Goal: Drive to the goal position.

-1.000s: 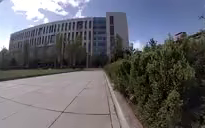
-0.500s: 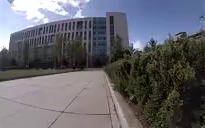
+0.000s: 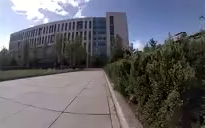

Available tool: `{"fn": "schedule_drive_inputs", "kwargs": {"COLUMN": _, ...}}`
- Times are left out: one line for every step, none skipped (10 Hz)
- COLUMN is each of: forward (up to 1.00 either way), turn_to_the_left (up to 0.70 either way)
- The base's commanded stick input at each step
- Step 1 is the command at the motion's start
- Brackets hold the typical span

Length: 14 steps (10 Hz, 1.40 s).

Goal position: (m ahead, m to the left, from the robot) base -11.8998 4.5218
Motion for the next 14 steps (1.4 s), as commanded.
{"fn": "schedule_drive_inputs", "kwargs": {"forward": 0.04, "turn_to_the_left": 0.0}}
{"fn": "schedule_drive_inputs", "kwargs": {"forward": 0.05, "turn_to_the_left": 0.0}}
{"fn": "schedule_drive_inputs", "kwargs": {"forward": 0.04, "turn_to_the_left": 0.0}}
{"fn": "schedule_drive_inputs", "kwargs": {"forward": 0.04, "turn_to_the_left": 0.0}}
{"fn": "schedule_drive_inputs", "kwargs": {"forward": 0.04, "turn_to_the_left": 0.0}}
{"fn": "schedule_drive_inputs", "kwargs": {"forward": 0.04, "turn_to_the_left": 0.0}}
{"fn": "schedule_drive_inputs", "kwargs": {"forward": 0.05, "turn_to_the_left": 0.0}}
{"fn": "schedule_drive_inputs", "kwargs": {"forward": 0.04, "turn_to_the_left": 0.0}}
{"fn": "schedule_drive_inputs", "kwargs": {"forward": 0.04, "turn_to_the_left": 0.0}}
{"fn": "schedule_drive_inputs", "kwargs": {"forward": 0.04, "turn_to_the_left": 0.0}}
{"fn": "schedule_drive_inputs", "kwargs": {"forward": 0.04, "turn_to_the_left": 0.0}}
{"fn": "schedule_drive_inputs", "kwargs": {"forward": 0.04, "turn_to_the_left": 0.0}}
{"fn": "schedule_drive_inputs", "kwargs": {"forward": 0.04, "turn_to_the_left": 0.0}}
{"fn": "schedule_drive_inputs", "kwargs": {"forward": 0.04, "turn_to_the_left": 0.0}}
